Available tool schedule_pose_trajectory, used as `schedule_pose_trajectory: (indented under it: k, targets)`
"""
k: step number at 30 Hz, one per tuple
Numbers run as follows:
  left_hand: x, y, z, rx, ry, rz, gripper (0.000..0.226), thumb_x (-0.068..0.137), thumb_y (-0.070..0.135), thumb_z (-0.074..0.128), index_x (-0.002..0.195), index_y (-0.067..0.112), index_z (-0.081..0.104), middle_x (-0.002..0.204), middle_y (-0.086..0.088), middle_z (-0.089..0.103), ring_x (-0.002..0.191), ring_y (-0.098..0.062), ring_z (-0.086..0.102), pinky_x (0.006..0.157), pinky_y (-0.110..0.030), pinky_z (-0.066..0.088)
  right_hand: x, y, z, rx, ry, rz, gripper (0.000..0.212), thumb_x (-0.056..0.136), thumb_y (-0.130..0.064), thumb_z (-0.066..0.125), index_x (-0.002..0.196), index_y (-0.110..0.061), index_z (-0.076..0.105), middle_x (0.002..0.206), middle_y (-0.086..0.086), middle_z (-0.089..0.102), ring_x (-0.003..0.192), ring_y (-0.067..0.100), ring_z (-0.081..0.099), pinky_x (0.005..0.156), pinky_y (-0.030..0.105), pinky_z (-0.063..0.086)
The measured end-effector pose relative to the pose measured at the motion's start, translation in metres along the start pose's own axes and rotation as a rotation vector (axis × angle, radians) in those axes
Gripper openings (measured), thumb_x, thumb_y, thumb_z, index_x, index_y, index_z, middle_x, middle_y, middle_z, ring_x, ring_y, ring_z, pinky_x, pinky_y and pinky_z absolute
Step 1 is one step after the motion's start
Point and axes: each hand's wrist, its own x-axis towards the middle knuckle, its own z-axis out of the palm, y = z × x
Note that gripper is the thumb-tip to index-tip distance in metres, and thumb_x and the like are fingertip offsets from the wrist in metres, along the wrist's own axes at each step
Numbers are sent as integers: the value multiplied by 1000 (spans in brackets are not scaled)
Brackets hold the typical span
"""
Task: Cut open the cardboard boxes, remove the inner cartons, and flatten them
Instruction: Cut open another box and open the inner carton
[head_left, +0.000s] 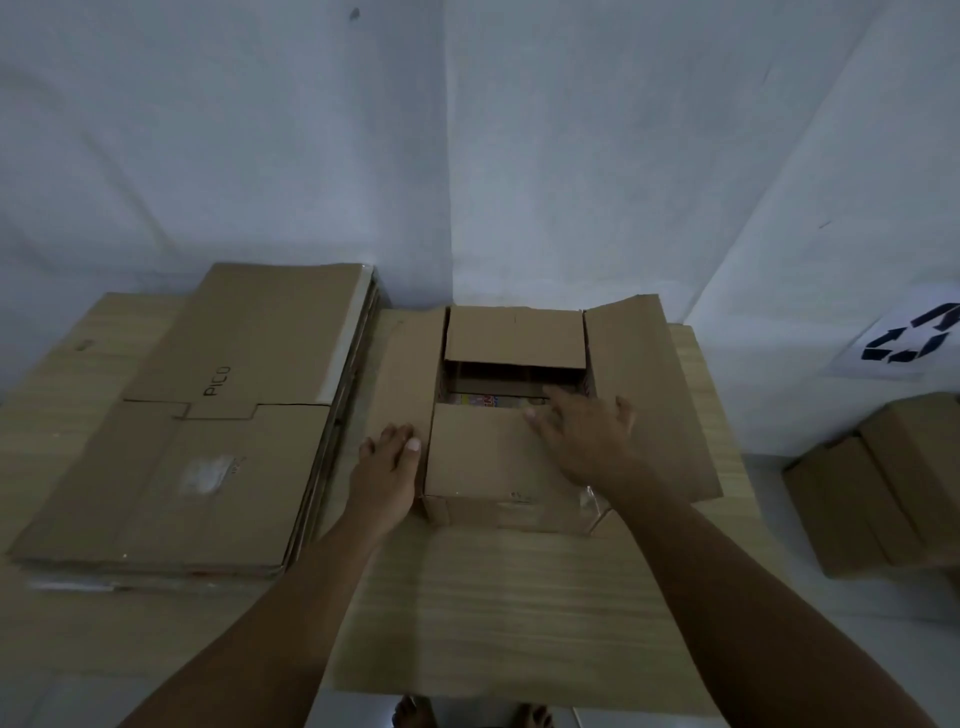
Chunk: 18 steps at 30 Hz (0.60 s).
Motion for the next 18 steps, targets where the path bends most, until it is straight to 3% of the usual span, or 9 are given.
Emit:
schedule_pose_trajectory:
  k: [2, 4, 6, 8, 10, 12, 14, 15, 18]
  targets:
    - [1, -1, -3, 9, 0, -8, 50, 106, 43, 31, 154, 26, 35, 164, 5, 23, 153, -25, 7, 123, -45, 13, -13, -5, -17, 90, 184, -18, 63, 99, -65, 20, 143, -31, 49, 115, 0, 71, 117, 21, 60, 116, 52, 21]
    - [2, -4, -4, 22, -5, -8, 50, 106, 44, 36, 153, 29, 36, 163, 7, 25, 153, -23, 10, 122, -47, 16, -34, -8, -34, 159, 283, -70, 54, 102, -58, 25, 127, -31, 64, 87, -1, 73, 88, 22, 66, 98, 43, 43]
    - [1, -7, -5, 42, -17, 10, 56, 101, 52, 42, 152, 30, 37, 162, 9, 28, 152, -23, 15, 120, -51, 22, -55, -8, -49, 241, 154, -106, 37, 101, -53, 38, 100, -35, 70, 76, -3, 67, 77, 24, 64, 79, 36, 50]
    - [0, -8, -6, 73, -29, 21, 82, 86, 74, 45, 153, 28, 35, 161, 9, 28, 151, -26, 18, 118, -52, 25, -68, -9, -50, 203, -140, -86, 26, 96, -51, 54, 109, -36, 71, 98, -2, 71, 94, 23, 65, 85, 34, 52]
    - [-2, -8, -6, 113, -60, 21, 98, 75, 76, 48, 157, 25, 29, 165, 7, 20, 152, -28, 12, 120, -51, 22, -71, -11, -32, 45, -335, -76, 55, 89, -55, 65, 138, -33, 56, 138, 0, 59, 124, 22, 55, 104, 36, 45]
    - [-2, -8, -2, 143, -79, 27, 93, 80, 65, 55, 158, 26, 24, 166, 5, 13, 153, -28, 8, 121, -50, 20, -67, -13, -6, -71, -400, -108, 82, 83, -58, 70, 153, -33, 35, 155, 4, 37, 142, 25, 35, 116, 43, 32]
    - [-5, -9, 0, 154, -59, 35, 83, 89, 52, 62, 158, 27, 23, 166, 5, 13, 153, -26, 8, 121, -51, 20, -64, -14, 19, -147, -454, -117, 94, 82, -56, 72, 157, -33, 21, 159, 6, 28, 146, 28, 27, 117, 50, 26]
    - [-6, -10, 1, 166, -47, 41, 81, 90, 48, 63, 158, 27, 24, 166, 4, 14, 153, -26, 10, 120, -51, 21, -62, -13, 29, -187, -465, -116, 90, 83, -55, 71, 156, -33, 22, 157, 5, 33, 144, 28, 32, 115, 51, 29]
    - [-11, -11, 1, 177, -22, 49, 81, 85, 52, 59, 155, 27, 29, 162, 2, 26, 148, -27, 23, 117, -51, 29, -62, -13, 48, -307, -339, -146, 51, 89, -52, 65, 134, -35, 50, 130, 1, 64, 119, 25, 59, 97, 41, 43]
